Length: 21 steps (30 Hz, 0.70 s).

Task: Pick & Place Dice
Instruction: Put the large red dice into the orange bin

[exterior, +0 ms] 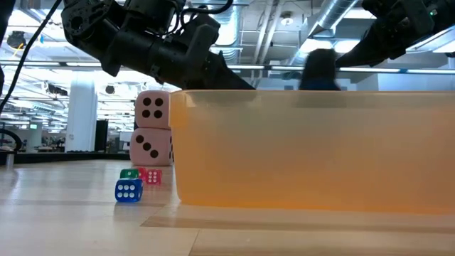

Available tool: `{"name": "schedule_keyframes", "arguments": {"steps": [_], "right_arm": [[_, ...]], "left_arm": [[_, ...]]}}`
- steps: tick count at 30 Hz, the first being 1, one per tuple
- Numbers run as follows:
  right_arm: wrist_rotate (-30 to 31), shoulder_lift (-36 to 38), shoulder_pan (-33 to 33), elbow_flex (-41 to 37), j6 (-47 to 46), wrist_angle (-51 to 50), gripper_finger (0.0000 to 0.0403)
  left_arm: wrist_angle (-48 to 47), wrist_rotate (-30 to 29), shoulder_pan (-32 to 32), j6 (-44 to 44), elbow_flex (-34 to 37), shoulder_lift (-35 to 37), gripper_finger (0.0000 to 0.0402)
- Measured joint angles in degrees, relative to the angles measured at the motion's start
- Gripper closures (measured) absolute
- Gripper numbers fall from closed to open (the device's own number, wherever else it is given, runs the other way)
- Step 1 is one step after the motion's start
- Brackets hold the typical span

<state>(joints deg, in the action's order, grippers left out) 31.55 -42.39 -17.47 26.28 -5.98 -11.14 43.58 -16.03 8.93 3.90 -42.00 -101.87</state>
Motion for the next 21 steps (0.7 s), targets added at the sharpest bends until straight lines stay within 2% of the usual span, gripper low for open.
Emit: {"name": "schedule_keyframes", "arguments": {"steps": [3,12,21], "right_arm": [[0.0,0.0,0.0,0.0,0.0,-0.3,0.0403],[0.0,0.0,0.0,0.0,0.0,-0.6,0.0403],[0.0,0.0,0.0,0.0,0.0,-0.4,0.0403]], "left_arm": [[-2.1,0.0,0.0,-3.8,0.0,2.5,0.0352],[-15.9,0.0,0.1,-4.1,0.9,16.9,0.0391],[-18.7,0.0,0.0,-4.2,11.1,32.2,0.0400]]}}
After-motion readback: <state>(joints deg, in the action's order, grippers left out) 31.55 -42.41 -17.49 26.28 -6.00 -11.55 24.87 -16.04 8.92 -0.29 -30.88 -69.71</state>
